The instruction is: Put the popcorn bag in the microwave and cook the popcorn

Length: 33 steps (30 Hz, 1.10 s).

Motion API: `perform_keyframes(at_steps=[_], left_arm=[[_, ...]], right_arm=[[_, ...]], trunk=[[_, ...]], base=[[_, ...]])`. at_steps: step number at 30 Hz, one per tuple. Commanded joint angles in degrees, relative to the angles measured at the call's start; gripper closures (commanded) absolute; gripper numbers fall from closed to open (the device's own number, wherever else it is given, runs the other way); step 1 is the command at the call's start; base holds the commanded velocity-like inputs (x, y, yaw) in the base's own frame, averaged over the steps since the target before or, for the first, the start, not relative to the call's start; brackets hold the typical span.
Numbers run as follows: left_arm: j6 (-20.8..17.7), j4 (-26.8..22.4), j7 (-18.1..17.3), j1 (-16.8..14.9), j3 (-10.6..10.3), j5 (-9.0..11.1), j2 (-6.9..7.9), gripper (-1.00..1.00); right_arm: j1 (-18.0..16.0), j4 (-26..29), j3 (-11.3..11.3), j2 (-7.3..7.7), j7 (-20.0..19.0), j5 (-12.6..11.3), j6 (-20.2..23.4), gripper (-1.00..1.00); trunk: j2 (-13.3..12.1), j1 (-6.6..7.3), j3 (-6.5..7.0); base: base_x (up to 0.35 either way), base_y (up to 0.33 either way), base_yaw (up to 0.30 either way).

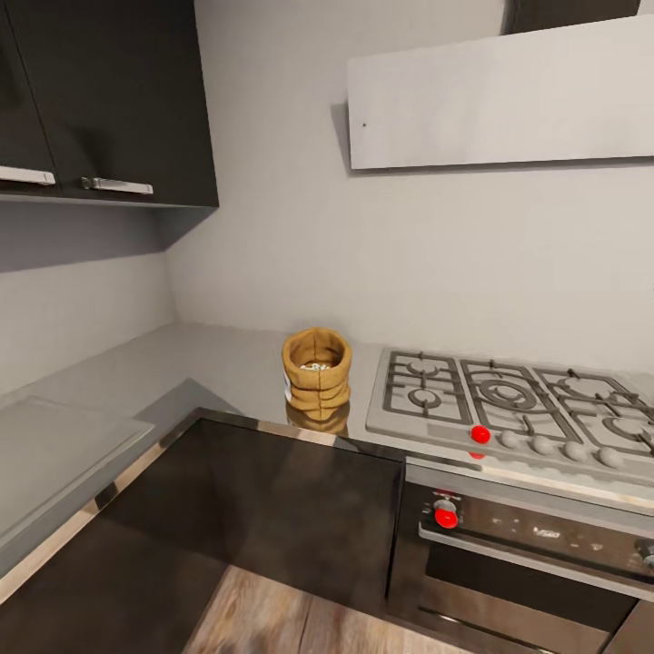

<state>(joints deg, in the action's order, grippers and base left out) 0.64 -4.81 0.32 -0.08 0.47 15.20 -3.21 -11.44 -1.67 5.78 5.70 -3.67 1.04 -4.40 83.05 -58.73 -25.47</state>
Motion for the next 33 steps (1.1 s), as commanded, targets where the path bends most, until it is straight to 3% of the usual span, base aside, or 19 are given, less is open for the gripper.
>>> perform_keyframes(at_steps=[1,5,33], left_arm=[[0.07,-0.03,0.03,-0.01,0.00,0.27,-0.02,-1.00],[0.07,-0.03,0.03,-0.01,-0.03,0.27,0.04,-1.00],[0.05,-0.03,-0.05,-0.01,-0.04,0.27,0.04,-1.00]], right_arm=[[-0.08,-0.18,0.37,-0.01,-0.11,0.10,-0.34,-1.00],[-0.08,-0.18,0.37,0.01,-0.11,0.10,-0.32,-1.00],[-0.08,-0.18,0.37,0.09,-0.14,0.10,-0.28,-1.00]], trunk=[[0.03,0.00,-0.05],[0.03,0.00,-0.05],[-11.20,6.15,4.97]], base=[[0.000,0.000,0.000],[0.000,0.000,0.000],[0.000,0.000,0.000]])
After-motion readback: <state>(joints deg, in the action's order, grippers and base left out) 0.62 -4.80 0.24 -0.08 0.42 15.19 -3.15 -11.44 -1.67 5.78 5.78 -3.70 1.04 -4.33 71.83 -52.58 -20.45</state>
